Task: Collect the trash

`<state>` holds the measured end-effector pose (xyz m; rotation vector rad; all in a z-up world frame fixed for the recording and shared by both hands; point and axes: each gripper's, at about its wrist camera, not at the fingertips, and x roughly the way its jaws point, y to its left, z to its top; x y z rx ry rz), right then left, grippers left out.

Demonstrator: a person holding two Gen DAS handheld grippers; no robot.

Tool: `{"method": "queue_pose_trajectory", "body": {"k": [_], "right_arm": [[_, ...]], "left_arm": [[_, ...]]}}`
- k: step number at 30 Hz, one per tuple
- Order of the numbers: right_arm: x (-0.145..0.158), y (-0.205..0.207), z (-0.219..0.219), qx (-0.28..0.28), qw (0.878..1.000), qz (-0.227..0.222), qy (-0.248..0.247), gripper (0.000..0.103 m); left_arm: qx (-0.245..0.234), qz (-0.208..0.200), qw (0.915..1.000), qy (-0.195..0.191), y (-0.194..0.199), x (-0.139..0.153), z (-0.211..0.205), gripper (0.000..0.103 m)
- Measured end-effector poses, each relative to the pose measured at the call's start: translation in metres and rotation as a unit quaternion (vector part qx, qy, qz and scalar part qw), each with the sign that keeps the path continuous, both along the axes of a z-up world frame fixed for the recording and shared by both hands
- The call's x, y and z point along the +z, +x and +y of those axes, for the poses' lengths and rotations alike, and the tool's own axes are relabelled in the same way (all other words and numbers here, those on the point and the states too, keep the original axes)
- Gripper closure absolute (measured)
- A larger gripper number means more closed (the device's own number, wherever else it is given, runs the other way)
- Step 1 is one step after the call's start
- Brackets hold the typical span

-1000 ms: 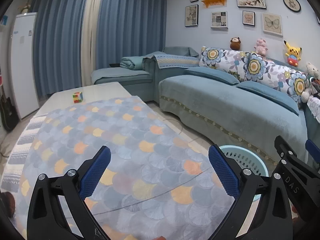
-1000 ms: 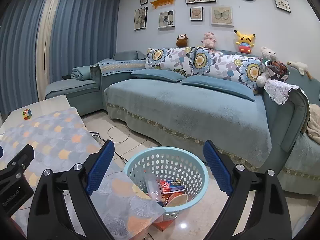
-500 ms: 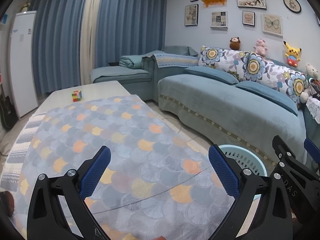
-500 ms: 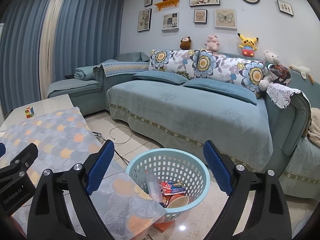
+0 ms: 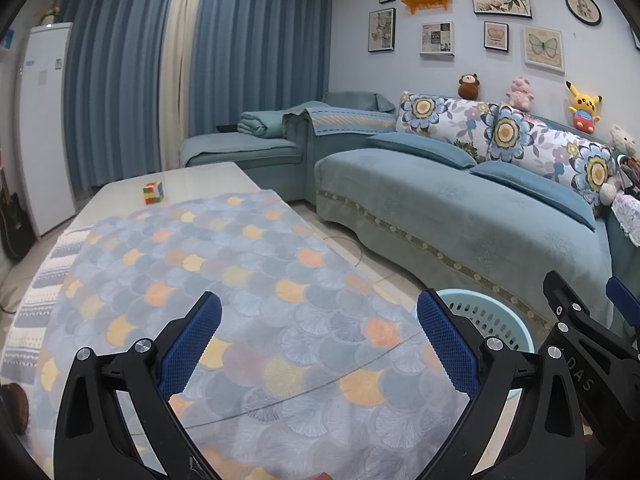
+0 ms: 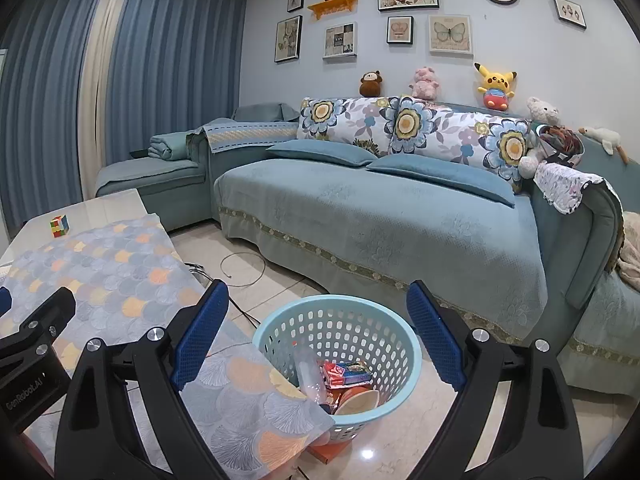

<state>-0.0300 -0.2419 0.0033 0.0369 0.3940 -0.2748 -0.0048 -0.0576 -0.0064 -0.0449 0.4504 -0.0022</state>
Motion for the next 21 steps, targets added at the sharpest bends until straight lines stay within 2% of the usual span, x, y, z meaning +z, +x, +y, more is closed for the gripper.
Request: {"method": "queue_pose_trajectory", "body": {"k": [21], "right_arm": [[-0.0056, 0.0023, -0.0047, -0.004, 1.0, 0.008, 0.016, 0.017]], "left_arm": [[-0.002, 0.002, 1.0, 0.0, 0.0007, -0.0012, 0.0007, 0.008]]}}
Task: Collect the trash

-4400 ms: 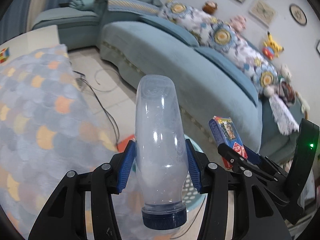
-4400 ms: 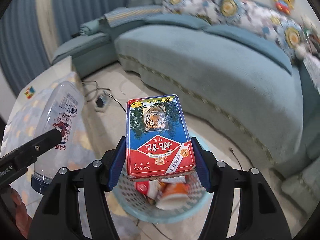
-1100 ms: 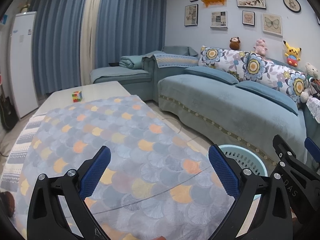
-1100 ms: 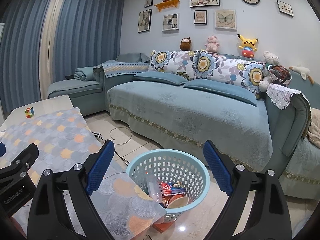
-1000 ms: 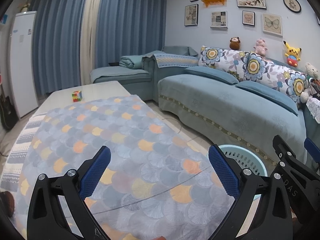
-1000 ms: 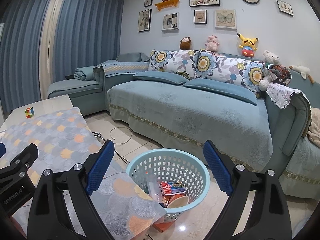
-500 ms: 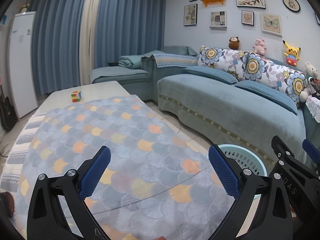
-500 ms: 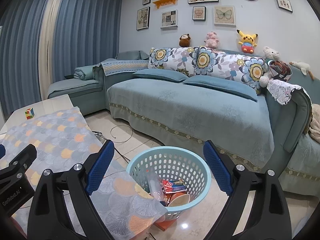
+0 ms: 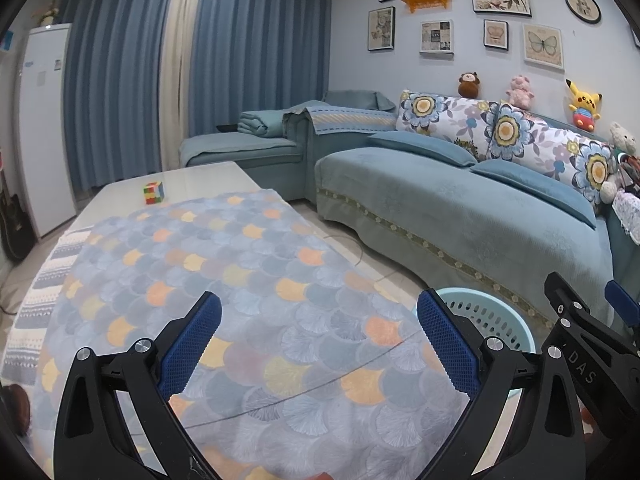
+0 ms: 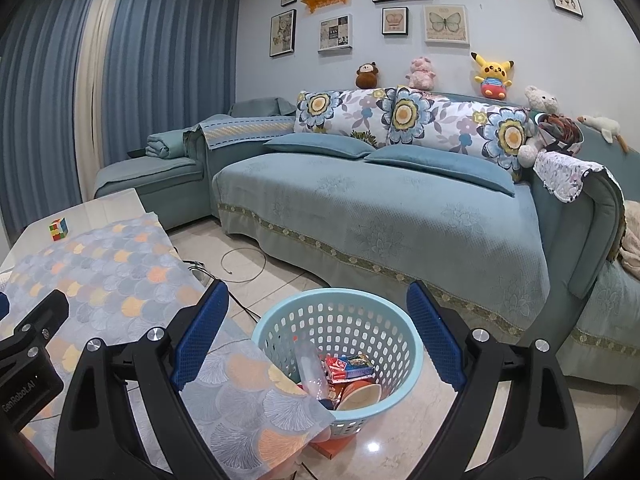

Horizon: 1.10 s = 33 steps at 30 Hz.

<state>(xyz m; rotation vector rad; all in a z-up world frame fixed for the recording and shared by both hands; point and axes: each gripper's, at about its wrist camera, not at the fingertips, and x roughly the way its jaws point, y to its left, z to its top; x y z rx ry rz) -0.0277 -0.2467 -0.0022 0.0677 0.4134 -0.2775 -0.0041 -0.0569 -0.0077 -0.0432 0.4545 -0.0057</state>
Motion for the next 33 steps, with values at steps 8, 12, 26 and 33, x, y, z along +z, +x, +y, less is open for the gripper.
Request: {"method": "queue_pose_trajectory", "body": {"k": [8, 12, 26, 33], "right_arm": [[-0.0051, 0.0043, -0.0032, 0.0, 1.0, 0.011, 0.012, 0.017], [-0.0063, 0.0044, -0.0033, 0.001, 1.0, 0.011, 0.014, 0.017], [-0.0051, 0.0052, -0.0016, 0.002, 1.0, 0.01, 0.011, 0.017], [-0.0052, 0.0056, -0.001, 0.003, 1.0, 0.011, 0.011, 0.017]], "left_arm": [[-0.007, 0.01, 0.9999, -0.008, 0.0031, -0.0019, 0.0029, 0.008], [-0.008, 0.011, 0.9999, -0.008, 0.0035, -0.0024, 0.0042, 0.008], [-0.008, 0.005, 0.9999, 0.007, 0.0025, -0.0021, 0.0042, 0.008], [-0.009, 0.004, 0.9999, 0.011, 0.0026, -0.0011, 0.0061, 0.008]]}}
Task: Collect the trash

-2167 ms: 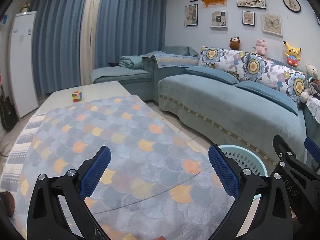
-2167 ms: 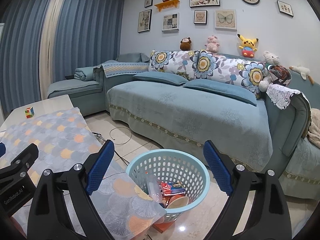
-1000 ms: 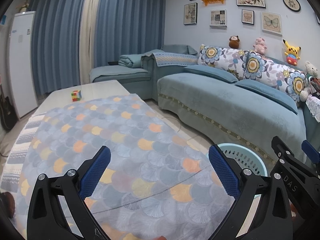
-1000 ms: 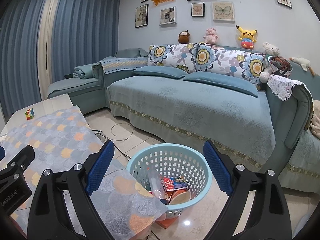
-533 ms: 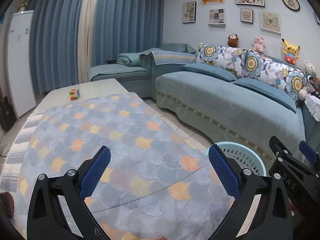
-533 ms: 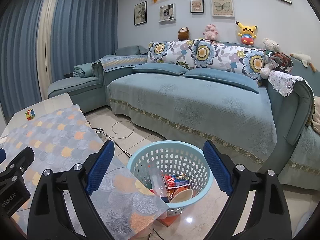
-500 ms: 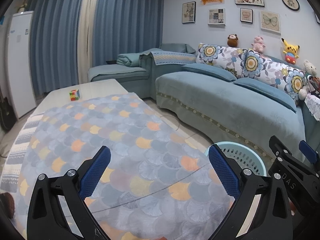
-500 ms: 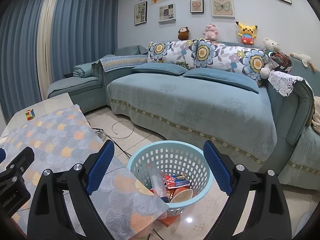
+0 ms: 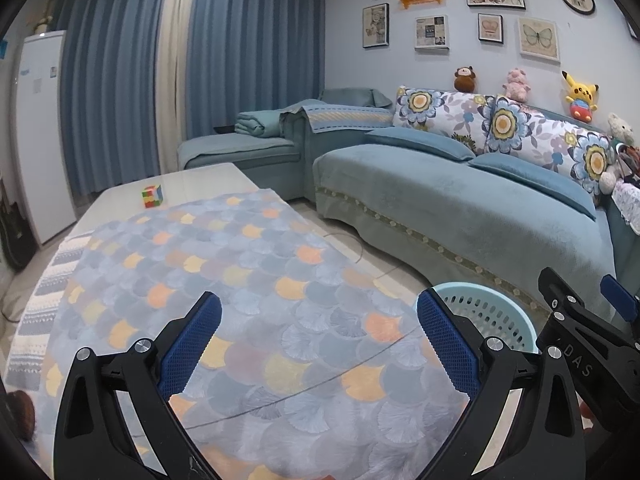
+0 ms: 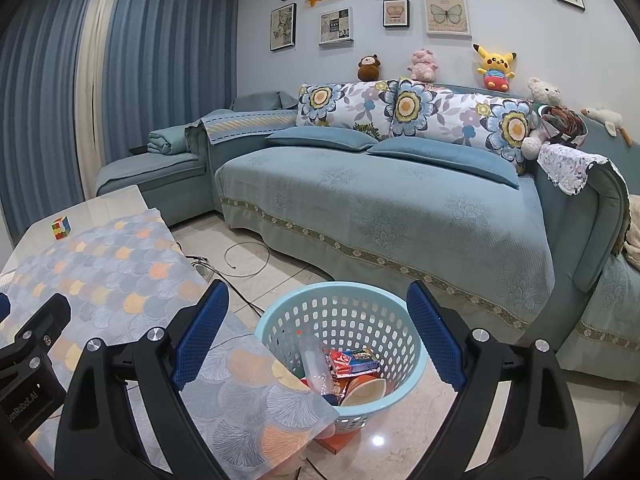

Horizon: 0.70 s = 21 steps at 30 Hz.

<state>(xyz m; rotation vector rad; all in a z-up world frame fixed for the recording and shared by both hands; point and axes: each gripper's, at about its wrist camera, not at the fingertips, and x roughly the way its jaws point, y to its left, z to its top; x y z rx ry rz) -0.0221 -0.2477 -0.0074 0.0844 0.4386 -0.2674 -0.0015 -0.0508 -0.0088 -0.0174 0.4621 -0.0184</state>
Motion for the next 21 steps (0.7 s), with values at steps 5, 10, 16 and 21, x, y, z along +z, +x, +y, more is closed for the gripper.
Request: {"method": "queue_pose_trajectory", "body": {"k": [5, 10, 16, 21], "right_arm": [[-0.0001, 0.0007, 0.0013, 0.0, 1.0, 0.0, -0.001, 0.017], [-0.0002, 0.0011, 0.002, 0.001, 1.0, 0.001, 0.0, 0.017], [-0.0003, 0.0018, 0.0036, 0.005, 1.0, 0.001, -0.001, 0.017], [-0.0015, 0.0028, 0.0074, 0.006, 1.0, 0.001, -0.002, 0.017]], "left_arm": [[-0.002, -0.003, 1.0, 0.007, 0.0006, 0.0001, 0.0028, 0.008], [-0.003, -0.002, 1.0, 0.007, 0.0014, 0.0008, 0.002, 0.008], [-0.003, -0.002, 1.0, 0.007, 0.0011, 0.0009, 0.0014, 0.008], [-0.002, -0.003, 1.0, 0.008, 0.0015, 0.0006, 0.0018, 0.008]]}}
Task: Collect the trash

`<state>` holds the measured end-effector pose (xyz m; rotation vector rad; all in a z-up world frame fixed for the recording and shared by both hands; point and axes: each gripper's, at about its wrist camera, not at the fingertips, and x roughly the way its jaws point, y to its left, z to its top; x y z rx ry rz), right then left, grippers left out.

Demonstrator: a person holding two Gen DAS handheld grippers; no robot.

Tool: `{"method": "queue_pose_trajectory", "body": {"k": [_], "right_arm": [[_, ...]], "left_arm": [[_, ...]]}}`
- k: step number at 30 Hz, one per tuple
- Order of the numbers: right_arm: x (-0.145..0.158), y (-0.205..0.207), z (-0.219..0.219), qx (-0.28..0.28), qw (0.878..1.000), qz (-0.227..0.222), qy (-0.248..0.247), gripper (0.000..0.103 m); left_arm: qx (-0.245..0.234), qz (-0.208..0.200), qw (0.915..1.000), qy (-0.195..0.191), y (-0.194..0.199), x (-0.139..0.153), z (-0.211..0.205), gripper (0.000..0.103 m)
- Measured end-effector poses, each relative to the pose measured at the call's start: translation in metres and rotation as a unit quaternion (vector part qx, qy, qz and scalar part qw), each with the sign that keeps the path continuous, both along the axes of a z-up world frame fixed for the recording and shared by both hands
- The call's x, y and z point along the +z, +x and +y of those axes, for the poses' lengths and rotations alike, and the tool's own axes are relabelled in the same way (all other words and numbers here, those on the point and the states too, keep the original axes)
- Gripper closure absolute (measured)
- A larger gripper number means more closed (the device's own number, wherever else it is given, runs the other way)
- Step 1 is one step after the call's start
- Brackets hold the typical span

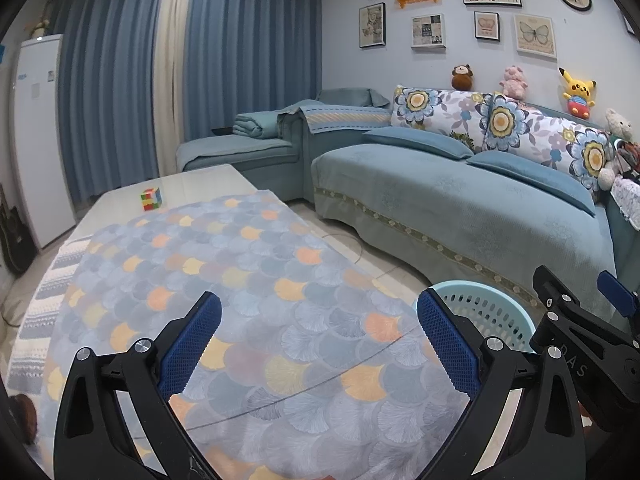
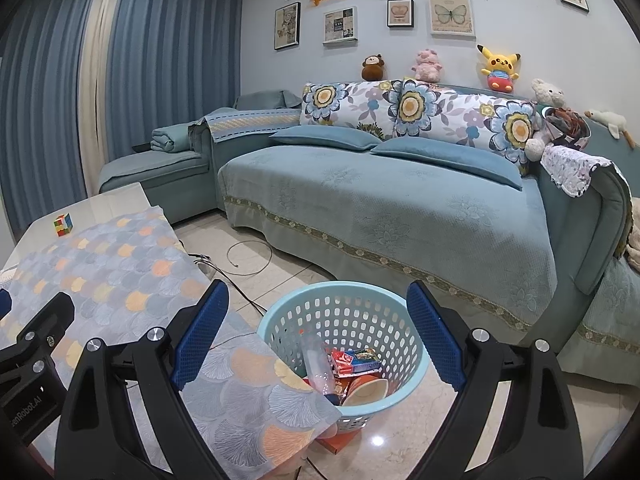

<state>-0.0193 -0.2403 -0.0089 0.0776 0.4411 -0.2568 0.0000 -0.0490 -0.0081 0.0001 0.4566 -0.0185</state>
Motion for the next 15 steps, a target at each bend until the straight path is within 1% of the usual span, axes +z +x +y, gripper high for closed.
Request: {"method": "queue_pose_trajectory", "body": {"k": [5, 11, 15], "right_arm": [[0.0, 0.0, 0.0, 0.0, 1.0, 0.002, 0.002, 0.017], [0.0, -0.001, 0.0, 0.0, 1.0, 0.001, 0.001, 0.017], [0.0, -0.001, -0.001, 0.0, 1.0, 0.001, 0.001, 0.017]], "left_arm": [[0.007, -0.005, 0.9999, 0.009, 0.0, -0.001, 0.002, 0.008], [0.0, 0.012, 0.9998, -0.014, 0.007, -0.002, 0.012, 0.007], [0.002, 0.011, 0.9999, -0.012, 0.008, -0.002, 0.013, 0.007]]}}
